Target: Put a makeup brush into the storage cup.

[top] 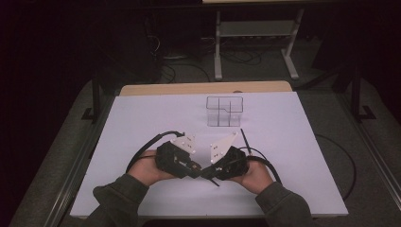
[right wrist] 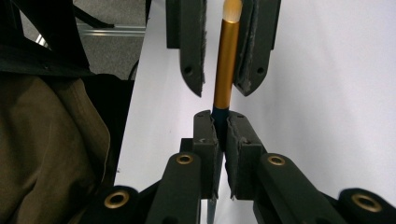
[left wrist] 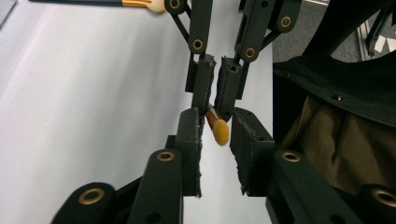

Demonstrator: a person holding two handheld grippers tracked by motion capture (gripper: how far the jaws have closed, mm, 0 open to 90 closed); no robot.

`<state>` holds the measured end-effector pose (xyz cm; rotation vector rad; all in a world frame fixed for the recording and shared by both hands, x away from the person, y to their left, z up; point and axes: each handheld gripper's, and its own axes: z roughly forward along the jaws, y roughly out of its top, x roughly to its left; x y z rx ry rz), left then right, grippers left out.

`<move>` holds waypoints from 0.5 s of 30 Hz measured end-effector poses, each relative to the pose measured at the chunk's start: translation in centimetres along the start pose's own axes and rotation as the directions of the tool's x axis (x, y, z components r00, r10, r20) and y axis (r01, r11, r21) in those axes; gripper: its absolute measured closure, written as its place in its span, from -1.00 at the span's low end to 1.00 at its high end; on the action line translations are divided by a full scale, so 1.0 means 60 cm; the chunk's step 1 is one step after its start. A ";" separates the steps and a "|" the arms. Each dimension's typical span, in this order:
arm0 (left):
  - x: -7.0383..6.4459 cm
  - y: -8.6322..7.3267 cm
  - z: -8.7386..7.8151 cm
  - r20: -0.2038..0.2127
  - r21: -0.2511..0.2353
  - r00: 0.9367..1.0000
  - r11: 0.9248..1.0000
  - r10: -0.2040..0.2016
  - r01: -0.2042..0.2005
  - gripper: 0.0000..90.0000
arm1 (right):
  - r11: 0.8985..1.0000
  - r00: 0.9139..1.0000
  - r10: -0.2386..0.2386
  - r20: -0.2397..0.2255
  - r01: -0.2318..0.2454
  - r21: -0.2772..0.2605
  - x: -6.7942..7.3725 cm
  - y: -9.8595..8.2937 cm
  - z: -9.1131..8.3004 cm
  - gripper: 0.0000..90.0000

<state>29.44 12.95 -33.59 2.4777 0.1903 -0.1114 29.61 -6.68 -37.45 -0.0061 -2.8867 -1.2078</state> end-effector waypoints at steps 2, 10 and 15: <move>0.001 0.000 -0.002 0.002 0.000 1.000 1.000 0.002 -0.002 0.76 | 1.000 1.000 0.000 0.001 0.000 -0.004 0.000 0.000 0.001 0.84; -0.001 0.001 -0.005 -0.004 -0.010 1.000 1.000 0.011 -0.011 0.86 | 1.000 1.000 -0.004 -0.008 0.004 -0.003 0.000 0.003 0.003 0.82; -0.004 0.004 -0.005 0.001 0.010 1.000 1.000 0.018 -0.018 0.86 | 1.000 1.000 0.004 -0.010 -0.004 0.028 0.001 0.008 -0.002 0.71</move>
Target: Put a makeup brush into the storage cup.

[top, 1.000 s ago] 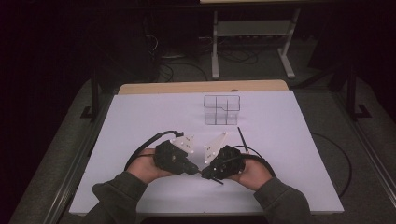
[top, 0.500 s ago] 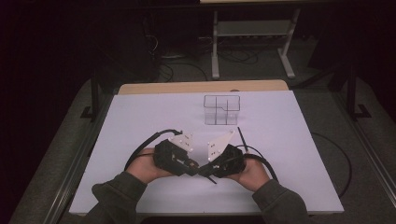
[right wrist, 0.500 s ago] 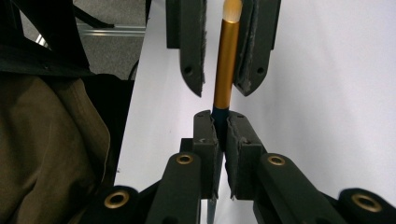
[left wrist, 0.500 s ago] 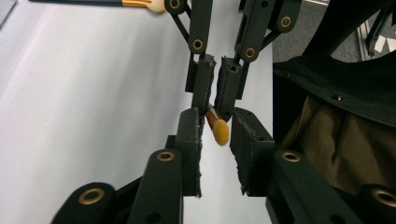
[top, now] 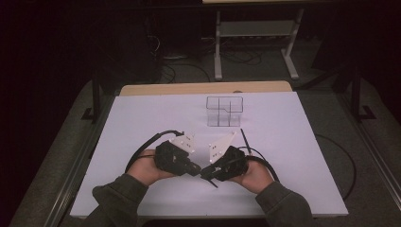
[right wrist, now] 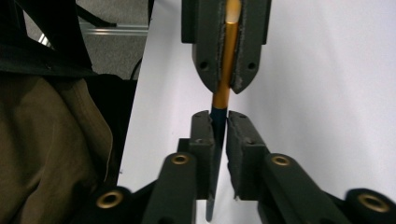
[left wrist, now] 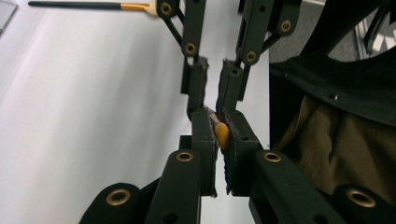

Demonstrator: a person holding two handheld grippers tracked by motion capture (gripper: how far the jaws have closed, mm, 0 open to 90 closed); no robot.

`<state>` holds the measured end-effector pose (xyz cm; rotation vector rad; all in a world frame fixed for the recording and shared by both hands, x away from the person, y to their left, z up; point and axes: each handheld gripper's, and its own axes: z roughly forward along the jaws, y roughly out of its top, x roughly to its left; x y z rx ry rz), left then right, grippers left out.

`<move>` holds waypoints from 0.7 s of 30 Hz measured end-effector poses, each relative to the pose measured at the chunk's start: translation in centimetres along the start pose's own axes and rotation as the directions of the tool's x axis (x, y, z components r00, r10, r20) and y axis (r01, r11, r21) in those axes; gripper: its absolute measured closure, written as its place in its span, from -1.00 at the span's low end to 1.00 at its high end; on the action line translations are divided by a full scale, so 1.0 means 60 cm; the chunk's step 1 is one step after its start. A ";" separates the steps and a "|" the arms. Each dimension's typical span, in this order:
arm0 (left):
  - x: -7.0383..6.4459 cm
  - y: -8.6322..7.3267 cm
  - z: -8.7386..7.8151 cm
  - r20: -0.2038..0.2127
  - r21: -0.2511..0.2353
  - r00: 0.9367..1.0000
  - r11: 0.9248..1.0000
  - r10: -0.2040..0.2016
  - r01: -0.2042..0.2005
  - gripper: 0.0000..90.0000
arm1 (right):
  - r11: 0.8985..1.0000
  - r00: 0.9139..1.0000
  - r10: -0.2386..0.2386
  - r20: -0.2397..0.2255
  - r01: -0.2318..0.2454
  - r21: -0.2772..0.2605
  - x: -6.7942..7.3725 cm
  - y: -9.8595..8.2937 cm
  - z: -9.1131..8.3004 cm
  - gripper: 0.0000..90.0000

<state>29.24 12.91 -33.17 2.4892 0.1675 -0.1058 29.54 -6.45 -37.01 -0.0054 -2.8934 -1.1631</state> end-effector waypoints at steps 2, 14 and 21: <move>0.000 0.001 0.000 0.000 0.005 1.000 1.000 0.000 0.000 0.87 | 1.000 1.000 -0.003 -0.001 0.003 0.006 0.000 0.001 -0.001 0.71; -0.002 0.005 0.000 -0.002 0.018 1.000 1.000 0.012 -0.012 0.86 | 0.999 1.000 -0.013 -0.027 0.014 0.039 0.000 0.014 -0.003 0.83; 0.004 -0.005 -0.013 -0.040 -0.019 0.999 1.000 -0.026 0.025 0.56 | 1.000 1.000 0.014 -0.021 -0.014 -0.003 -0.012 0.005 -0.014 0.83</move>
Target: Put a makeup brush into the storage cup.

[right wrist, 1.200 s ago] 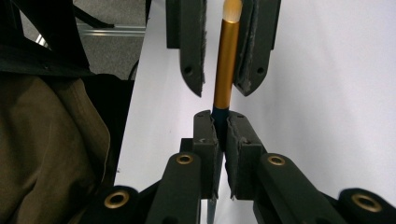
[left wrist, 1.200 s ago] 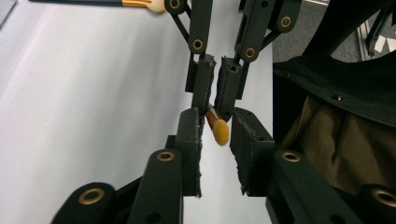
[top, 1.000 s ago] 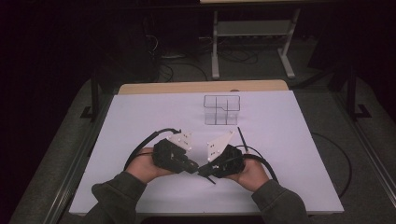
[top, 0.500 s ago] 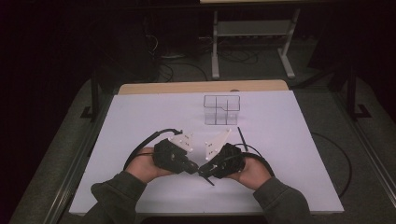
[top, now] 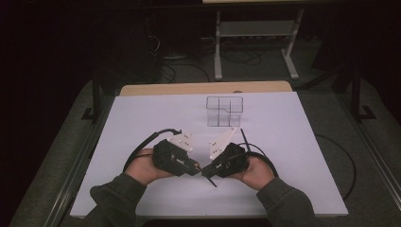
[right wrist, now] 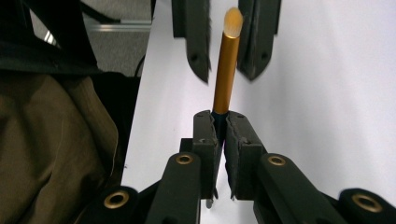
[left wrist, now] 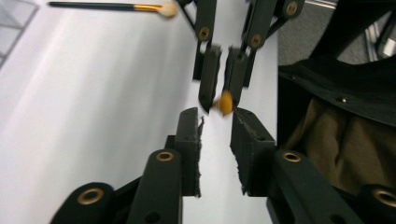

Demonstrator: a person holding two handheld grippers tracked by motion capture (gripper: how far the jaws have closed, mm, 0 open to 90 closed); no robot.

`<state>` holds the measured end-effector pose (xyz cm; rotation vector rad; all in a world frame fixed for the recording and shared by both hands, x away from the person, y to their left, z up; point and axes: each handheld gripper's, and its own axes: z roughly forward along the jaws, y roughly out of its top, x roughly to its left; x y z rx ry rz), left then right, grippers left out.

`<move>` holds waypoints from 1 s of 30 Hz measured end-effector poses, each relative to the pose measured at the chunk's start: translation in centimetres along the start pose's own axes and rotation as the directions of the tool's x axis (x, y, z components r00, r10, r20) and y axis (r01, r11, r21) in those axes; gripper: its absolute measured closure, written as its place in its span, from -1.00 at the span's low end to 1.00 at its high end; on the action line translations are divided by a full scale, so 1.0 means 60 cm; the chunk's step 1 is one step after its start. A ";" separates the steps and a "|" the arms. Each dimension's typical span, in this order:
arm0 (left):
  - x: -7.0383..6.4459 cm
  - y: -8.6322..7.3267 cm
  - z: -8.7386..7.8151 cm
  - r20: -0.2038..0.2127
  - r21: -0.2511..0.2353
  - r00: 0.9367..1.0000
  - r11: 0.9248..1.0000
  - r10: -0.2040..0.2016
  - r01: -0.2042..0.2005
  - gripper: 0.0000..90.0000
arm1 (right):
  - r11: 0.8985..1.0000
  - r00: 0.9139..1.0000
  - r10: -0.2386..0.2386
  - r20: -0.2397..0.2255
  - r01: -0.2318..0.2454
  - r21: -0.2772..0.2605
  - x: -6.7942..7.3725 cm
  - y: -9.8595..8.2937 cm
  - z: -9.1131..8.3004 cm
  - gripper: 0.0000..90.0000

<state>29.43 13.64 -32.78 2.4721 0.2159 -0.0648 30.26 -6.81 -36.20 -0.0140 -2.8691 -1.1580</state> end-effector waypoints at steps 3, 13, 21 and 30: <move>0.004 -0.009 -0.007 -0.026 -0.013 0.999 1.000 -0.021 0.021 0.50 | 1.000 1.000 0.019 0.006 -0.019 -0.016 -0.005 -0.004 -0.006 0.83; 0.007 -0.045 -0.020 -0.067 -0.067 0.994 0.995 -0.082 0.078 0.30 | 0.993 0.996 0.080 0.036 -0.077 -0.085 -0.032 -0.016 -0.035 0.83; 0.010 -0.077 -0.028 -0.095 -0.111 0.988 0.988 -0.120 0.110 0.18 | 0.982 0.989 0.145 0.035 -0.140 -0.125 -0.056 -0.022 -0.051 0.83; 0.014 -0.111 -0.027 -0.131 -0.133 0.978 0.980 -0.163 0.146 0.08 | 0.969 0.978 0.204 0.038 -0.196 -0.152 -0.078 -0.032 -0.067 0.83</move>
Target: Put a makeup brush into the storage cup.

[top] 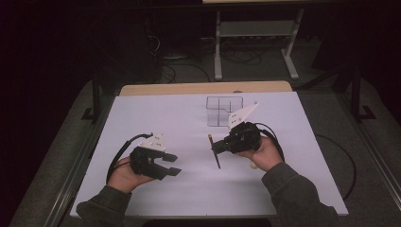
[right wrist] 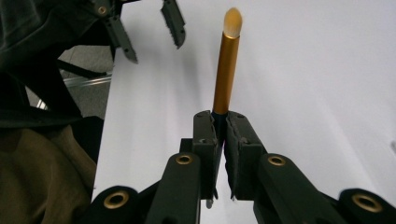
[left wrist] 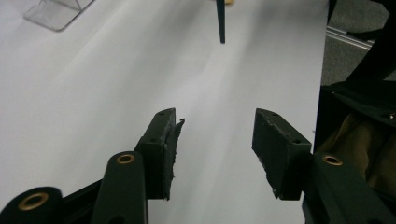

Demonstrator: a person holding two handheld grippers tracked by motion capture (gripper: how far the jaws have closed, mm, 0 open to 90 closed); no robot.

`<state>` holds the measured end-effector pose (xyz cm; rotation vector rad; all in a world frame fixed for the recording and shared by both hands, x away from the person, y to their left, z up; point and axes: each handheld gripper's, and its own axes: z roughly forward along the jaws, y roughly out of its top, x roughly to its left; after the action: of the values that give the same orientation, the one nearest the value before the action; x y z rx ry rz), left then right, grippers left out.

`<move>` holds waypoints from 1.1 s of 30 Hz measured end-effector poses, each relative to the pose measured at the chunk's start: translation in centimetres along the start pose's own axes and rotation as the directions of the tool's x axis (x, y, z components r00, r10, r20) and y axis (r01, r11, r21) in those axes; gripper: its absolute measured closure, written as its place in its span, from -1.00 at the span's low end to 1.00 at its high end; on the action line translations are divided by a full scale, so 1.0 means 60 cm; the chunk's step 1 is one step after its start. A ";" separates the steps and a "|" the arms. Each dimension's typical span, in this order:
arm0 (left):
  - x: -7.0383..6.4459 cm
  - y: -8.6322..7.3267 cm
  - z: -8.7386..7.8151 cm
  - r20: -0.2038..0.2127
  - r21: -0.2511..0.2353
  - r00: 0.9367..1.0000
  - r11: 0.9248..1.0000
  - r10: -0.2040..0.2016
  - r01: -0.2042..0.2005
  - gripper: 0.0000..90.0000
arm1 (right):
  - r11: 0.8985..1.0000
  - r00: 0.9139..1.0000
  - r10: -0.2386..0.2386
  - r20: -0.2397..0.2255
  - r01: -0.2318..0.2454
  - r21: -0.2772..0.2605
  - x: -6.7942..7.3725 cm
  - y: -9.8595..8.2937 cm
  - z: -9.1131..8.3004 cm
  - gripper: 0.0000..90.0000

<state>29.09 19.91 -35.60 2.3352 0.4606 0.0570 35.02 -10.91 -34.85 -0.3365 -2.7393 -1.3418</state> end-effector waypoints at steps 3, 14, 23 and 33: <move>-0.002 -0.007 0.001 -0.015 -0.008 1.000 1.000 -0.012 0.012 0.06 | 1.000 1.000 0.007 0.004 -0.007 0.000 -0.008 0.003 -0.005 0.83; 0.001 -0.040 0.006 -0.055 -0.013 0.997 0.999 -0.045 0.045 0.00 | 1.000 1.000 0.027 -0.012 -0.027 -0.006 -0.031 0.018 -0.017 0.83; 0.008 -0.063 0.003 -0.056 -0.038 0.996 0.997 -0.072 0.070 -0.07 | 0.999 0.999 0.041 -0.003 -0.041 -0.022 -0.047 0.035 -0.033 0.83; 0.009 -0.073 0.008 -0.068 -0.022 0.995 0.997 -0.071 0.070 -0.10 | 0.999 0.999 0.044 0.016 -0.043 -0.024 -0.067 0.053 -0.047 0.83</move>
<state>28.30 22.64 -39.00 2.3015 0.5738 0.1078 39.55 -11.89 -31.28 -0.4083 -2.7144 -1.3681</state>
